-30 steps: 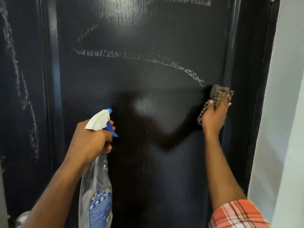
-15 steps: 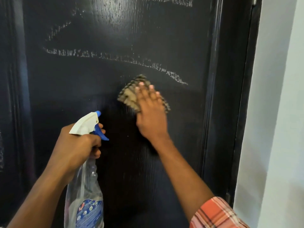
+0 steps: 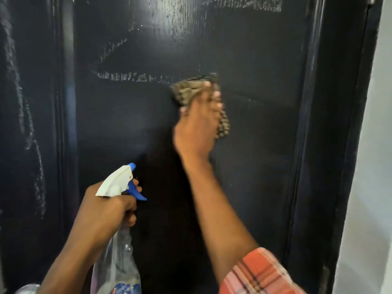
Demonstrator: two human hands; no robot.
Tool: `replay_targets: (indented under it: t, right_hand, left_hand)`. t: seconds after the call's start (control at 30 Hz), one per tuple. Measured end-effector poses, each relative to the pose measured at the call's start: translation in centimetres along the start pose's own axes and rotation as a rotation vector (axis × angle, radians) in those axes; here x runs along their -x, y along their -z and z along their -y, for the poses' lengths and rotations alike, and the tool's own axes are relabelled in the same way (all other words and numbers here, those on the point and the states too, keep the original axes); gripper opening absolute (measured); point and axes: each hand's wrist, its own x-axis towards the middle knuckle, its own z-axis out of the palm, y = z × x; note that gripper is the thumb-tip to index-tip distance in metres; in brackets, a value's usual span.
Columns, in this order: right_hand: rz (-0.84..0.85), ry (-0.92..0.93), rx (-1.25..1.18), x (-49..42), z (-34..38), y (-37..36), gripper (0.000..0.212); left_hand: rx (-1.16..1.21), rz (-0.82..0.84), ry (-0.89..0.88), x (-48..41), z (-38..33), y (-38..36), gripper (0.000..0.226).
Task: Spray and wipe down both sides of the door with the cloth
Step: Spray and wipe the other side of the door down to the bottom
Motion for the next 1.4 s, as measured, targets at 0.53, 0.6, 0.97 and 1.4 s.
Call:
replay_targets:
  t: [0.53,0.6,0.97,1.4]
  right_hand:
    - [-0.044,-0.397,0.041,-0.1,-3.9,1.1,0.059]
    - [-0.103,-0.516,0.009,-0.6,-2.5,0.8,0.057]
    - [0.271,0.551,0.151,6.0,14.5,-10.1,0.066]
    - [-0.043,-0.318,0.141,-3.8,-7.5,2.6,0.06]
  left_hand:
    - [-0.051,-0.018,-0.028,-3.4,-1.2,13.3,0.04]
    - [-0.069,-0.023,-0.036,-4.0,-1.4,14.7,0.039]
    - [-0.055,0.0,-0.055,-6.5,-1.3,16.2,0.039]
    - [-0.026,0.105,-0.105,-6.5,-3.9,10.9,0.037]
